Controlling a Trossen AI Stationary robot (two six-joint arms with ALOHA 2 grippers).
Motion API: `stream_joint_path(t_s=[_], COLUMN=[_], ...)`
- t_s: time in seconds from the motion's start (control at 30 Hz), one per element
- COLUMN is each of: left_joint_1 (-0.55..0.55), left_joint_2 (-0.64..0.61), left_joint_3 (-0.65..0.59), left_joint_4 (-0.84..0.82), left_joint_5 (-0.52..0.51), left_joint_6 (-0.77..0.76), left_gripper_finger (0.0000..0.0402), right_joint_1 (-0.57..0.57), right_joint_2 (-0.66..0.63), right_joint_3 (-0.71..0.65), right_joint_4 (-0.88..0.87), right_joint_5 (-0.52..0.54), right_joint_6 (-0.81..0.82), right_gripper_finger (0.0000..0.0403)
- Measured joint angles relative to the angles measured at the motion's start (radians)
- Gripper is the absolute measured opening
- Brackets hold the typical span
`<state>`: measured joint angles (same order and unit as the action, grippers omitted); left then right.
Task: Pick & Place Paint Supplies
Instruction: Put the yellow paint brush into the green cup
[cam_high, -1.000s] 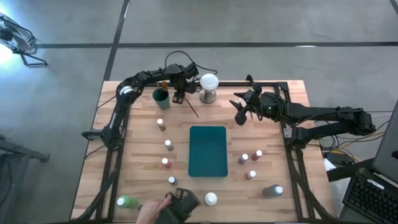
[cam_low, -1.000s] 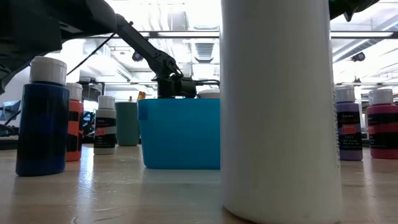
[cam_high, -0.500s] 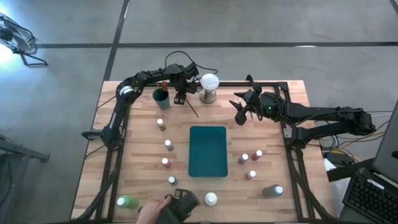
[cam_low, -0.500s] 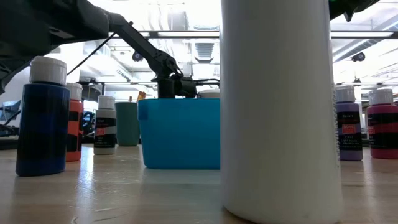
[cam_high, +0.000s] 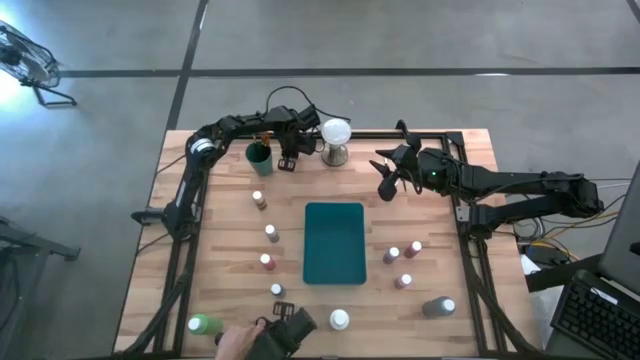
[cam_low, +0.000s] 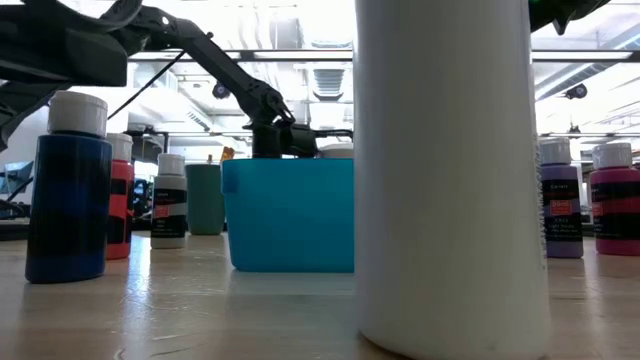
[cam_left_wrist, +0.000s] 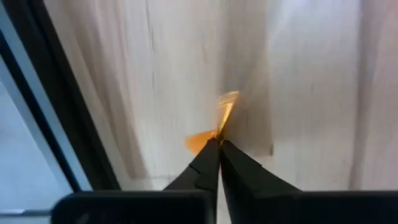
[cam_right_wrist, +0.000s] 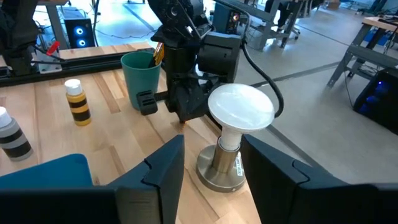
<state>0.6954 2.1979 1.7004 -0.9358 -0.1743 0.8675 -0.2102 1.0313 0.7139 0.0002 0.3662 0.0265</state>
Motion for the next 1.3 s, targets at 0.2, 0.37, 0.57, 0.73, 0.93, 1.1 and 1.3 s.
stream_joint_path(t_s=[0.2,0.37,0.57,0.73,0.93,1.1,1.3], left_joint_1=[0.001,0.004,-0.012,-0.042,-0.099,-0.15,-0.203], left_joint_2=[0.001,-0.014,-0.07,-0.123,-0.196,-0.272,-0.376], left_joint_3=[0.013,0.016,0.016,0.016,0.013,0.013,0.013], left_joint_4=[-0.041,-0.088,-0.112,-0.114,-0.121,-0.13,-0.129], left_joint_5=[-0.075,-0.089,-0.098,-0.162,-0.315,-0.391,-0.508], left_joint_6=[0.0,-0.014,-0.028,-0.013,0.032,0.04,0.06], left_gripper_finger=[0.0004,0.0002,0.0001,0.0001,0.0001,0.0,0.0], right_joint_1=[0.0,0.001,0.0,0.0,0.0,0.0,0.0], right_joint_2=[0.0,0.0,0.0,0.0,0.0,0.0,0.0], right_joint_3=[0.0,0.0,0.0,0.0,0.0,0.0,0.0], right_joint_4=[0.0,0.0,0.002,0.003,0.004,0.007,0.013], right_joint_5=[0.0,-0.001,-0.001,-0.001,-0.001,-0.001,-0.001], right_joint_6=[0.002,0.006,0.008,0.011,0.024,0.031,0.089], right_gripper_finger=[0.0136,0.0125,0.0114,0.0106,0.01,0.0108,0.0127])
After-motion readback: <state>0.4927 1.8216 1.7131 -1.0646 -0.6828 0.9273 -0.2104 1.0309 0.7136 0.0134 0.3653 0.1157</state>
